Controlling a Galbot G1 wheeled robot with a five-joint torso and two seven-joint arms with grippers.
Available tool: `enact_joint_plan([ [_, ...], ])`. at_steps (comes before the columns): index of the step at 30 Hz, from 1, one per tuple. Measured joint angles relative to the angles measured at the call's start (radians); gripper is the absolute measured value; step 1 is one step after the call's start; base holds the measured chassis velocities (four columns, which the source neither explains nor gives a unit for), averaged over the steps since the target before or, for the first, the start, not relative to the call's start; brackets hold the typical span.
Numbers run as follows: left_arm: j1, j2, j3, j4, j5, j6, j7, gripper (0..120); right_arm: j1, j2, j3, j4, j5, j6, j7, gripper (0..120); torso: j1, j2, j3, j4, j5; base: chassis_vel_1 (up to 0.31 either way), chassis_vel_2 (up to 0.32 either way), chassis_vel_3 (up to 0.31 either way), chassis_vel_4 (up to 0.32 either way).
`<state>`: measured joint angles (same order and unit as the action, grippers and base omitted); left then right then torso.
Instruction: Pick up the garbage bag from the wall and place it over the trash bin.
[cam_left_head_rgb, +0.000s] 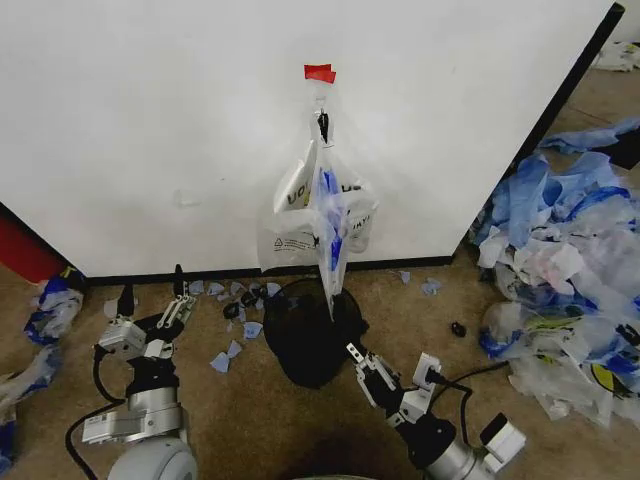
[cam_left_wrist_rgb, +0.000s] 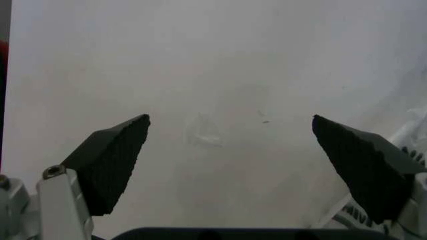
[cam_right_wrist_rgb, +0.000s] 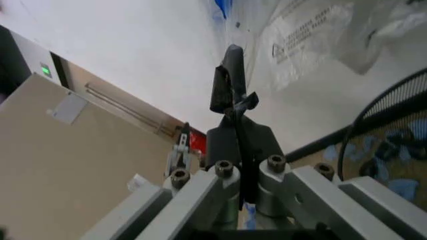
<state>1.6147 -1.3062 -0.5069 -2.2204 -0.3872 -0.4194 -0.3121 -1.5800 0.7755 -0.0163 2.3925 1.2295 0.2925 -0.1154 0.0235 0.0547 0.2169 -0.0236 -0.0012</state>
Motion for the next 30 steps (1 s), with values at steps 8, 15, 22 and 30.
enact_joint_plan([
  [8, 0.008, -0.008, -0.008, -0.008, 0.002, -0.003, -0.001, 97, -0.027, -0.003, -0.052, 0.000, -0.050, 0.007, 0.009, 0, 0.000, 0.000, 0.000, 0.0000, 0.0001, 0.000, 0.000, 0.000, 0.000],
  [15, 0.008, -0.010, -0.008, -0.006, 0.004, -0.004, -0.001, 97, -0.073, -0.011, -0.062, 0.003, -0.073, 0.011, 0.008, 0, 0.000, 0.000, 0.000, 0.0000, 0.0001, 0.000, 0.000, 0.000, 0.000],
  [22, 0.006, -0.015, -0.001, 0.004, 0.009, -0.005, -0.001, 97, -0.028, 0.006, -0.079, -0.020, -0.074, 0.015, 0.016, 0, 0.000, 0.000, 0.000, -0.0001, 0.0001, 0.000, 0.000, 0.000, 0.000],
  [30, -0.010, 0.000, 0.012, 0.017, 0.007, 0.000, 0.000, 97, 0.121, 0.011, 0.084, -0.034, 0.085, -0.020, 0.058, 0, 0.000, 0.000, 0.000, -0.0007, -0.0005, 0.000, 0.000, 0.000, 0.000],
])
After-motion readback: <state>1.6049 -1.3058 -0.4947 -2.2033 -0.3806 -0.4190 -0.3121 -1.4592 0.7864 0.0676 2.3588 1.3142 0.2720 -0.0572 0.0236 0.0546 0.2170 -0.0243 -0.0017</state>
